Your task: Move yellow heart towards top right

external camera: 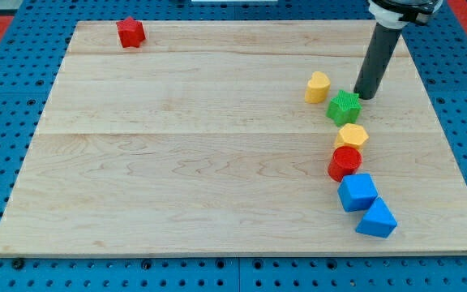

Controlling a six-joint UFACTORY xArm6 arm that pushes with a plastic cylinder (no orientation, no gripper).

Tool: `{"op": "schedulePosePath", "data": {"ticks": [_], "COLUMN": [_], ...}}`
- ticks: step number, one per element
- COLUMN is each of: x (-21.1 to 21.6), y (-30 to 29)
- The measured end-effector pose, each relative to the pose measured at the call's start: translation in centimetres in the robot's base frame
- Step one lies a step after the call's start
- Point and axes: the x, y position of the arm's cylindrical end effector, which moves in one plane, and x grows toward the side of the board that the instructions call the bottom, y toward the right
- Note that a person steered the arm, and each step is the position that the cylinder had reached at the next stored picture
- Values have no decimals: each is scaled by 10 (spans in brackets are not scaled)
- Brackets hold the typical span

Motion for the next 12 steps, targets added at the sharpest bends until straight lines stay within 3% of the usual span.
{"op": "schedulePosePath", "data": {"ticks": [1,2,8,9,11,12], "x": [0,-6,-34,-39,12,-35], "y": [-73,-97,-43,-65,-118,-140]}}
